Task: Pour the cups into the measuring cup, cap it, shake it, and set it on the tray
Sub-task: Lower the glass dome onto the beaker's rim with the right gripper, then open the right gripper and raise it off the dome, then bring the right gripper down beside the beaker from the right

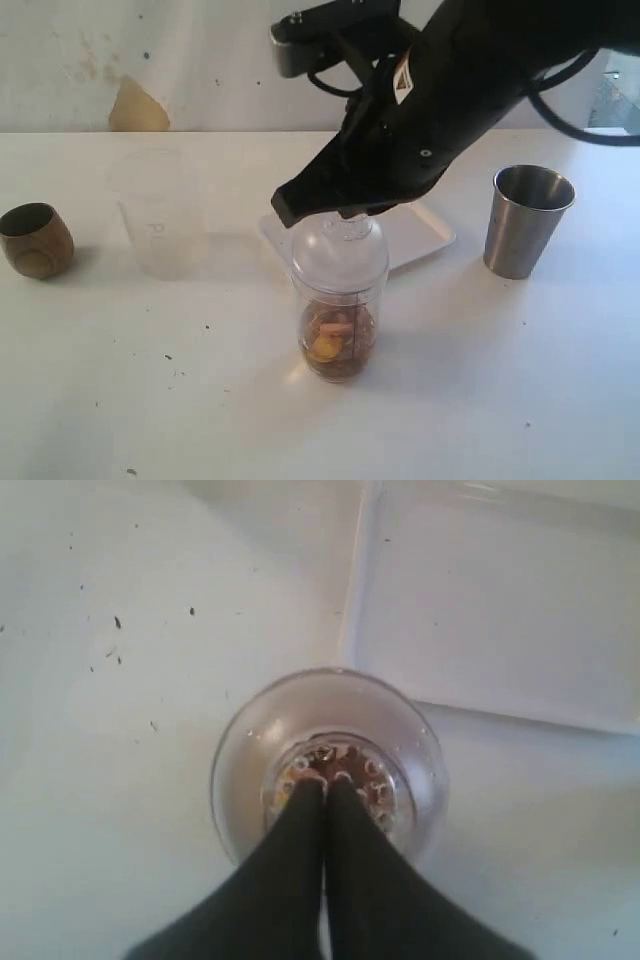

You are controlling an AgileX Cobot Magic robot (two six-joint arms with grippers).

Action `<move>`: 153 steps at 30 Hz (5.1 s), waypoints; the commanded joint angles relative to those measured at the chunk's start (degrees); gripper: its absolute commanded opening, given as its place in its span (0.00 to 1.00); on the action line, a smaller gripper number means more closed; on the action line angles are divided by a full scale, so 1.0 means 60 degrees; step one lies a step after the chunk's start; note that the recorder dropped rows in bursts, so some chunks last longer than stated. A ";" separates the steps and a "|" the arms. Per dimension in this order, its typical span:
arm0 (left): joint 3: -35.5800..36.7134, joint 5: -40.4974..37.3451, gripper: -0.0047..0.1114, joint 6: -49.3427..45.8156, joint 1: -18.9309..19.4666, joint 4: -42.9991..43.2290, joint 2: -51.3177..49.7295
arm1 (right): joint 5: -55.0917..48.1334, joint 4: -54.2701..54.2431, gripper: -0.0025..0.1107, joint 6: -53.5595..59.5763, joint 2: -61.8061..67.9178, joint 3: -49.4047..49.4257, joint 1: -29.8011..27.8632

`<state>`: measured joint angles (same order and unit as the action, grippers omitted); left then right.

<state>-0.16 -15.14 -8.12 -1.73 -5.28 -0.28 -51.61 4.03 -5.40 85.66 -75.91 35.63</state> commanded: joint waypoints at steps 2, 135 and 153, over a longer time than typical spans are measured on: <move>0.0027 0.0095 0.04 -0.0011 -0.0013 0.0030 0.0047 | 0.0557 -0.0104 0.02 0.0114 0.0113 0.0317 -0.0041; 0.0027 0.0095 0.04 -0.0011 -0.0013 0.0030 0.0047 | 0.9689 -0.1168 0.92 0.2055 -0.4164 0.7635 0.0448; 0.0027 0.0095 0.04 -0.0011 -0.0013 0.0030 0.0047 | 1.3724 -0.1132 0.95 0.2114 -0.3252 1.0327 0.0548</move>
<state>-0.16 -15.14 -8.12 -1.73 -5.28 -0.28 25.75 -2.72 6.76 63.76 -14.89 38.87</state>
